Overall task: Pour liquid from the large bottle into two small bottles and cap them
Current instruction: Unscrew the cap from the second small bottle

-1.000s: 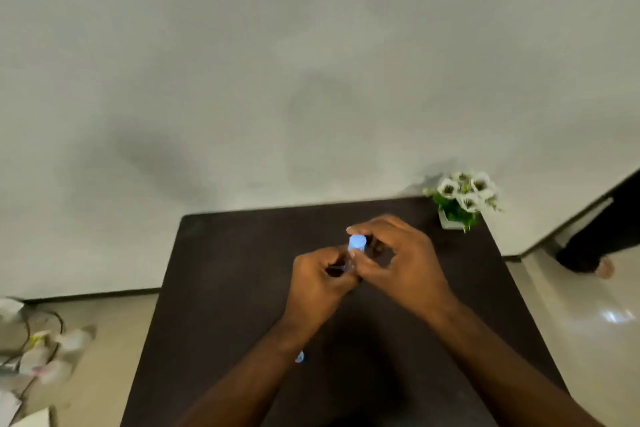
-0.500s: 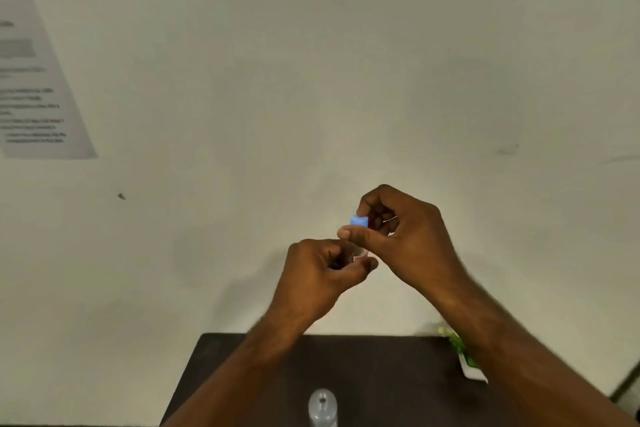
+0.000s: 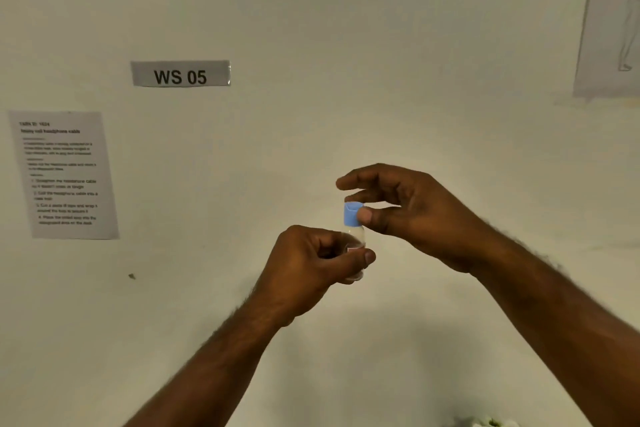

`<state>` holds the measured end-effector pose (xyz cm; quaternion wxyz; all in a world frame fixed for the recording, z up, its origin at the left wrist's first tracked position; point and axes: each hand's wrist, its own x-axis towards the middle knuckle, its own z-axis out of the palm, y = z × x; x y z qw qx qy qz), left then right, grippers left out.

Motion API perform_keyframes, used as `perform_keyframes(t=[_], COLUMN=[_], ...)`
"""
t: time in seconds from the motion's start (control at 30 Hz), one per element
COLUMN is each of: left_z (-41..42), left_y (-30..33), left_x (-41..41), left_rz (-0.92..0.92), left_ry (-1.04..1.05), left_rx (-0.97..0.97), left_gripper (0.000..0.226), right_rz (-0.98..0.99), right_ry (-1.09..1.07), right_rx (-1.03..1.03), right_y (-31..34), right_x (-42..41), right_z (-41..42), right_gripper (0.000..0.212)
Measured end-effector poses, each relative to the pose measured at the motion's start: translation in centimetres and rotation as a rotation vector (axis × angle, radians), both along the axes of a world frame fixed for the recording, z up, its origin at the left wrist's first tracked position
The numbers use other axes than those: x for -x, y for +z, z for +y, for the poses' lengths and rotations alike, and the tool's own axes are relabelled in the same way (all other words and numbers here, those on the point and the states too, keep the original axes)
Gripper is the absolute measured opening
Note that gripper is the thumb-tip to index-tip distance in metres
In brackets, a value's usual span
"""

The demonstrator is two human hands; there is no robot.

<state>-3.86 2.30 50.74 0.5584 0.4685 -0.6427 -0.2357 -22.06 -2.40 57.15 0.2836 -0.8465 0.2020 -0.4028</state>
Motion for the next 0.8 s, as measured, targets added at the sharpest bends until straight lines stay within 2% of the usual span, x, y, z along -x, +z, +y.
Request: perform_keyframes(t=[0.1, 0.23, 0.37, 0.47, 0.57, 0.67, 0.8], left_z=[0.5, 1.0, 1.4, 1.7, 2.0, 2.1, 2.5], left_y=[0.3, 0.4, 0.3, 0.5, 0.6, 0.5, 0.7], left_x=[0.0, -0.2, -0.3, -0.3, -0.3, -0.5, -0.8], left_rz=[0.011, 0.021, 0.032, 0.011, -0.003, -0.007, 0.019], left_ry=[0.000, -0.003, -0.007, 0.001, -0.010, -0.020, -0.027], left_rx=[0.007, 0.014, 0.011, 0.018, 0.017, 0.012, 0.020], left_gripper=[0.020, 0.017, 0.018, 0.019, 0.018, 0.019, 0.020], right_rz=[-0.066, -0.071, -0.001, -0.032, -0.067, -0.051, -0.024], right_ry=[-0.120, -0.133, -0.092, -0.142, -0.226, -0.160, -0.140], right_rx=[0.084, 0.132, 0.076, 0.083, 0.177, 0.119, 0.083], right_y=[0.5, 0.1, 0.1, 0.0, 0.0, 0.1, 0.4], right_x=[-0.5, -1.1, -0.8, -1.2, -1.7, -1.5, -1.2], right_z=[0.6, 0.9, 1.6, 2.3, 2.7, 2.8, 3.3], right_gripper=[0.033, 0.009, 0.023, 0.013, 0.017, 0.011, 0.019])
